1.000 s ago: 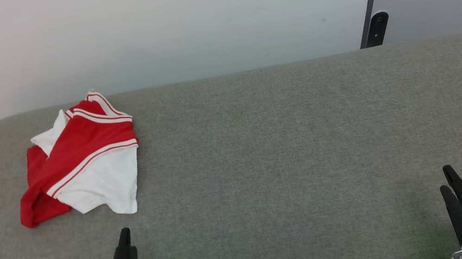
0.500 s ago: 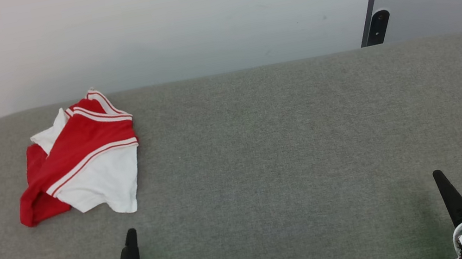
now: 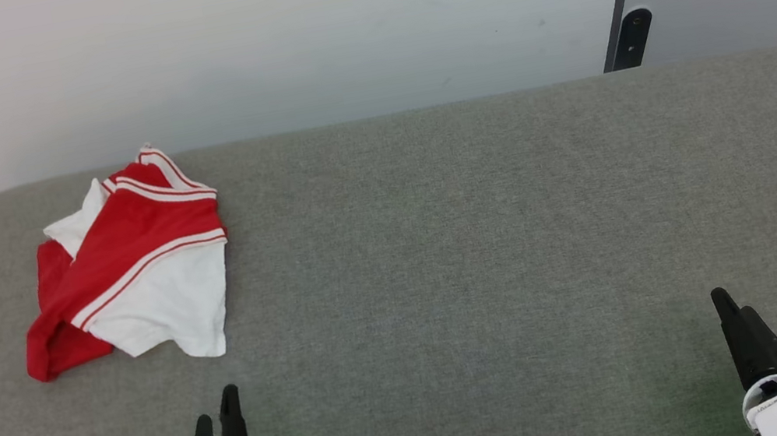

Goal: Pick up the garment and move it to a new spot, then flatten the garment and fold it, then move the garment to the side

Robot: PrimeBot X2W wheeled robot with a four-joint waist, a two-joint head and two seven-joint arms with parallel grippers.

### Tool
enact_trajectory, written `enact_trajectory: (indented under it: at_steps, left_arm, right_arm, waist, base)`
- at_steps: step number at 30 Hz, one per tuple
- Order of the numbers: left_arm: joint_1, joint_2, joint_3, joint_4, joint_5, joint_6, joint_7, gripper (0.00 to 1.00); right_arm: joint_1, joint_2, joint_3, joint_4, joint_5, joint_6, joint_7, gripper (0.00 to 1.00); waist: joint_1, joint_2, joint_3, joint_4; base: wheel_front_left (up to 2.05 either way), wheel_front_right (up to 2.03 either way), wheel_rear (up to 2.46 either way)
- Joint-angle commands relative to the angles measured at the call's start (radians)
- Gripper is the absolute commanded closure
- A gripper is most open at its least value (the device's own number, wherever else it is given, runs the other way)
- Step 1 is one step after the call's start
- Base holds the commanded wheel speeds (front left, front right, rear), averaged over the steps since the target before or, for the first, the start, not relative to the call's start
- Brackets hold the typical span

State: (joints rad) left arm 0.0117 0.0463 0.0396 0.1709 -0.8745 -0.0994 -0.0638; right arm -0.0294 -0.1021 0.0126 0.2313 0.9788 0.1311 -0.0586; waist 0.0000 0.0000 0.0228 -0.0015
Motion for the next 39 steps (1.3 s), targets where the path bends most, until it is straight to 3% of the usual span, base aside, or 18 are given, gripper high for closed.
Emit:
enact_trajectory:
  at_steps: [1,39]
  left_arm:
    - [-0.002,0.004,-0.002,-0.017,0.028,0.003,-0.007,0.00]
    - [0.057,0.005,-0.047,-0.084,0.485,0.029,-0.115,0.00]
  right_arm:
    - [-0.002,-0.008,0.005,-0.017,-0.025,0.000,-0.008,0.00]
    - [0.031,-0.011,0.038,-0.054,-0.440,0.000,-0.112,0.00]
  waist:
    - [0.0000,0.0000,0.000,0.000]
    - [0.0000,0.0000,0.025,-0.009]
  base:
    - [0.00,0.00,0.00]
    - [0.00,0.00,0.00]
